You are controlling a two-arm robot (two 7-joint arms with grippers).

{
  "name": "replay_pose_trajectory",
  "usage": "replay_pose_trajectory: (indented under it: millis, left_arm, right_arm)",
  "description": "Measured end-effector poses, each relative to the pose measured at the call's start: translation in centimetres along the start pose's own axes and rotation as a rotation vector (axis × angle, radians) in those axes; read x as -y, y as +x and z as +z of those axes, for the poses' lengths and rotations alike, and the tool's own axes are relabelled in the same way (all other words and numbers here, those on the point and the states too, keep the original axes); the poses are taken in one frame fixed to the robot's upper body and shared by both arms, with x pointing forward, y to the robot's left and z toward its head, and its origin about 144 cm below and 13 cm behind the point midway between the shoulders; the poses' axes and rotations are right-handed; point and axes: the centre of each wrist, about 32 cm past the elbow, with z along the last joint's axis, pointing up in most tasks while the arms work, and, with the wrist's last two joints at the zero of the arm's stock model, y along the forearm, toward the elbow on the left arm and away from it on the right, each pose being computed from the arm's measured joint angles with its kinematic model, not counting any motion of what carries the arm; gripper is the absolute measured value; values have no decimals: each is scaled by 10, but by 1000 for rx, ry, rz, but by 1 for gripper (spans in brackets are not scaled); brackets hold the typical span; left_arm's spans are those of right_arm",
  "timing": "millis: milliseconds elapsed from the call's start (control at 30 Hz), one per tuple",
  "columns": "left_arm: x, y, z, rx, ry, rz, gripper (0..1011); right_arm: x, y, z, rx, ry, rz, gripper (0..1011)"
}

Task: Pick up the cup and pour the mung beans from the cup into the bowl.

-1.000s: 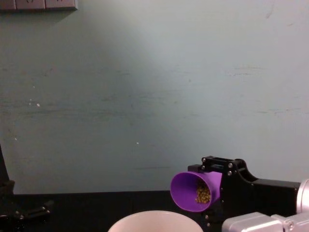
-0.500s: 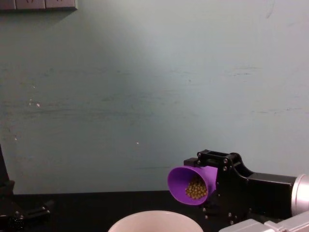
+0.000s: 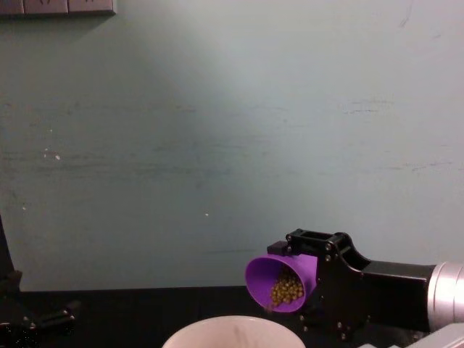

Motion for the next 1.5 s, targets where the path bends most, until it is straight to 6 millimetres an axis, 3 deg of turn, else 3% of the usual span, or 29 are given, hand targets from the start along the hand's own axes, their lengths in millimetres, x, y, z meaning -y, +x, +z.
replay_pose_trajectory:
  millis: [1500]
  left_arm:
    - [0, 0, 0, 0, 0, 0, 1000]
  right_arm:
    - [1, -4, 5, 126, 1, -30, 718]
